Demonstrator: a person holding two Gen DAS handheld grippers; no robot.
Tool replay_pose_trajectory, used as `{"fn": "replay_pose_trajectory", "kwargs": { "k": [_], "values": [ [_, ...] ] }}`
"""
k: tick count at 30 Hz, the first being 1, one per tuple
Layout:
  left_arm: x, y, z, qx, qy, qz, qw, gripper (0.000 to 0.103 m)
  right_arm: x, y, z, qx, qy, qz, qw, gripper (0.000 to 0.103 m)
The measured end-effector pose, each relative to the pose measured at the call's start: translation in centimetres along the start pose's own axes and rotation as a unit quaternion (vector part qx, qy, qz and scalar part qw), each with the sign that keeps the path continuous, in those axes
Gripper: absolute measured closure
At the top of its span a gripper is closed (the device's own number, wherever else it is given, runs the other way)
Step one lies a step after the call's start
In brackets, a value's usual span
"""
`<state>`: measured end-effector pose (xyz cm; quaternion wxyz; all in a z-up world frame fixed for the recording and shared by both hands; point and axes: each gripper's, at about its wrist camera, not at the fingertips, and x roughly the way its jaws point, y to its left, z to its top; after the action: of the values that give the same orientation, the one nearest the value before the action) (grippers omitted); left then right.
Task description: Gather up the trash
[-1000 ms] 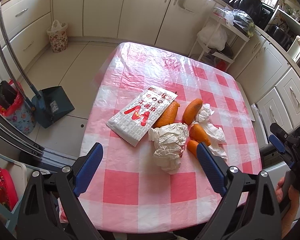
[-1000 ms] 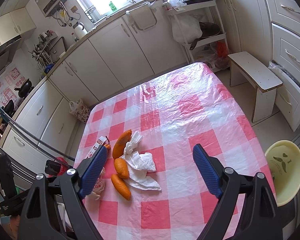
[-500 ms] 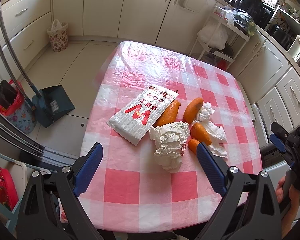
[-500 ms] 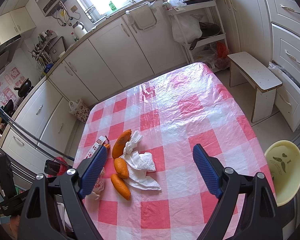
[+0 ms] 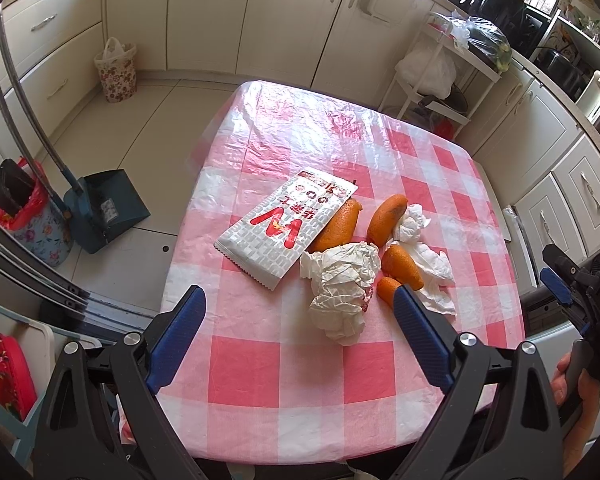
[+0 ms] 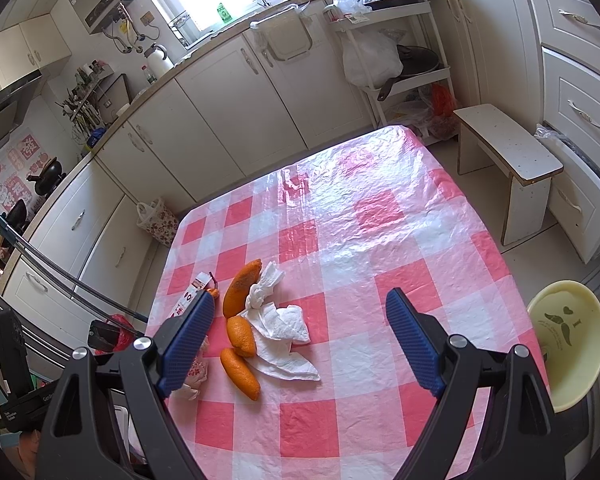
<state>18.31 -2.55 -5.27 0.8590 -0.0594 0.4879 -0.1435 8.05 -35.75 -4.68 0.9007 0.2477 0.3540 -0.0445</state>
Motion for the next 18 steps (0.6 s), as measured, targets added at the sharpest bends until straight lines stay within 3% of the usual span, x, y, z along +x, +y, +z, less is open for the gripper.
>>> {"fn": "replay_pose_trajectory", "kwargs": {
  "k": [18],
  "values": [
    [0.06, 0.24, -0.30, 0.001, 0.002, 0.002, 1.0000, 0.012, -0.14, -0.33, 0.12, 0.001, -0.001, -0.002, 1.000, 0.019]
  ]
}}
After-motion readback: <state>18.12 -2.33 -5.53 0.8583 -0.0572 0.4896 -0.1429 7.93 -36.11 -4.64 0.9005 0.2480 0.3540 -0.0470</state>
